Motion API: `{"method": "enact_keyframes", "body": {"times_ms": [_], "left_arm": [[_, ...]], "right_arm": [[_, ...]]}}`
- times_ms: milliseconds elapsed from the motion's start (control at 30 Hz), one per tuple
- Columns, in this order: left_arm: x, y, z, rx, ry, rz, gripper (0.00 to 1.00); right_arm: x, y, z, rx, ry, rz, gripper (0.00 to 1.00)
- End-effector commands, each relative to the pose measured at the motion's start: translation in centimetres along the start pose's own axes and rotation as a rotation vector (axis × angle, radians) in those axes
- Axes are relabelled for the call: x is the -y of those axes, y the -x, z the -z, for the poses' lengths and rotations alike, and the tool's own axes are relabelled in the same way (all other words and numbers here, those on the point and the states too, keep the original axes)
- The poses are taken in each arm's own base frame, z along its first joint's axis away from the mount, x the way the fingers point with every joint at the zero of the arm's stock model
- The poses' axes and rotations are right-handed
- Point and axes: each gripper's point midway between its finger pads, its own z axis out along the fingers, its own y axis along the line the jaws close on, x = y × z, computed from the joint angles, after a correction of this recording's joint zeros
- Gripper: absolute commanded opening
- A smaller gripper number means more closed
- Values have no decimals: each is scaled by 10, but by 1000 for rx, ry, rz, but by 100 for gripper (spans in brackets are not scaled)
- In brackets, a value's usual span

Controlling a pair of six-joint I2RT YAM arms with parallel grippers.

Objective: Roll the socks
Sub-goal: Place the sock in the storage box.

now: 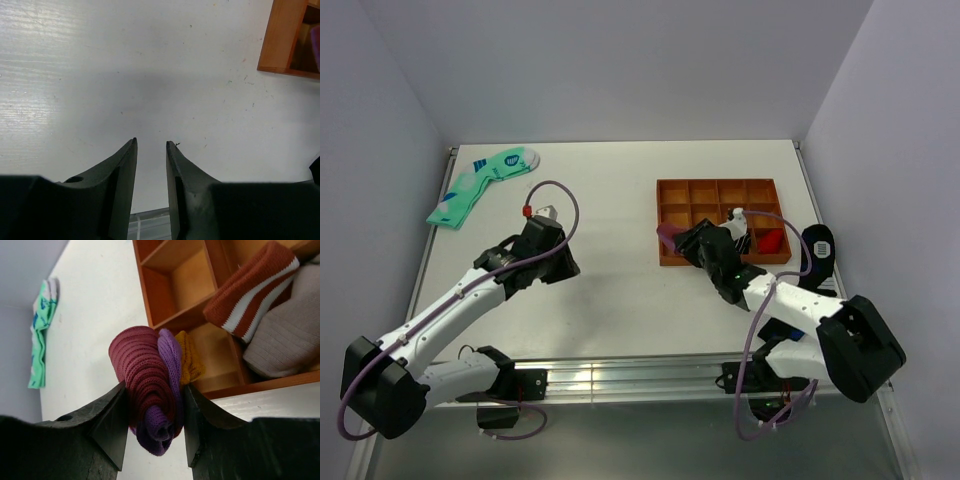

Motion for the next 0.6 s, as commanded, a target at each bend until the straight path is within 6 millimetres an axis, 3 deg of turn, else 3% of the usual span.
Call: {"method": "enact_keyframes", "body": {"times_ms": [0, 467, 567], "left_arm": [[12, 13, 10, 38, -50, -24, 35], [10, 13, 5, 36, -39, -44, 34], [9, 11, 3, 27, -37, -47, 34]], "right_arm": [[-25, 16, -5, 39, 61, -3, 0], [-3, 5, -28, 4, 51, 7, 0], [11, 1, -33, -30, 25, -15, 0]]}}
